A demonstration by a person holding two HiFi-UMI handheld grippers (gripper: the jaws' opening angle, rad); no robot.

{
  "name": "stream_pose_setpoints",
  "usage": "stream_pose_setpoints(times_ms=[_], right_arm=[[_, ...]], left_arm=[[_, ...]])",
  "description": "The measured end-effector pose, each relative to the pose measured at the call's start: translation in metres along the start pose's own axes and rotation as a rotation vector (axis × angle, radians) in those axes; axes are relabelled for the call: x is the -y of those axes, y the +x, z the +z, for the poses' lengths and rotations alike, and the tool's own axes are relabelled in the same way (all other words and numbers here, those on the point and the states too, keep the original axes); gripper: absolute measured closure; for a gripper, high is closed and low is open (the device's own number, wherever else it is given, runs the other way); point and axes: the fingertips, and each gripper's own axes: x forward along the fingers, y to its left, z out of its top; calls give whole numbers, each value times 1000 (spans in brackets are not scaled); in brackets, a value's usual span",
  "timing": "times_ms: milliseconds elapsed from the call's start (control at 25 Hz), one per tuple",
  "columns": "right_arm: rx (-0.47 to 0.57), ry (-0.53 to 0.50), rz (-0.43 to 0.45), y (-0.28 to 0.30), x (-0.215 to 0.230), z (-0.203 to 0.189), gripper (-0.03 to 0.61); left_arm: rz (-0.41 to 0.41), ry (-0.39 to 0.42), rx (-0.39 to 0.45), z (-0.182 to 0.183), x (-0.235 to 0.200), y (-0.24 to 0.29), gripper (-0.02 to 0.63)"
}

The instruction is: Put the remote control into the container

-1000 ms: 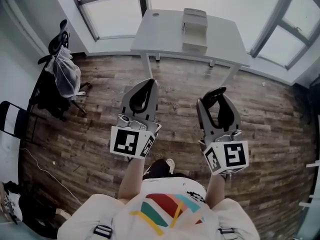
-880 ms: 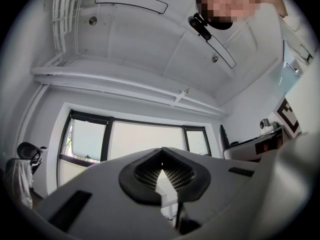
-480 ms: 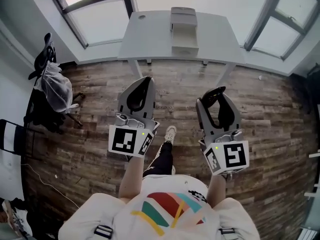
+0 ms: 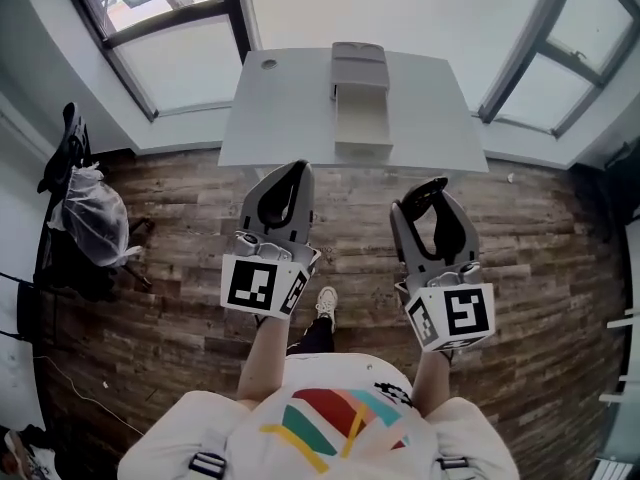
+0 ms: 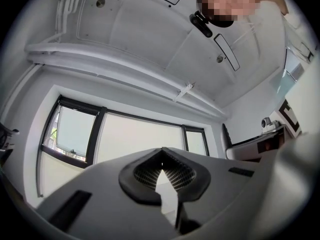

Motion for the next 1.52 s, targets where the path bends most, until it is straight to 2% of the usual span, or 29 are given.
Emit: stream_pose_setpoints(times_ms=[320, 560, 800, 1120, 1280, 1520], right_arm=[[-4, -2, 27, 107, 24, 0, 337], [-56, 8, 35, 159, 38, -16, 337], [-109, 28, 31, 192, 65, -38, 337], [-100, 57, 93, 263, 109, -52, 336], [-89, 63, 126, 302, 145, -52, 337], [-106, 106, 152, 344, 189, -66, 337]], left_arm=[[27, 0, 6, -18, -70, 81, 606], [30, -23, -13, -41, -100, 122, 607], [35, -46, -58, -73, -111, 159, 606], [64, -11, -80, -99, -128, 225, 606], [96, 9, -67, -105, -137, 275, 606], [121, 31, -99, -127, -139, 326, 606]])
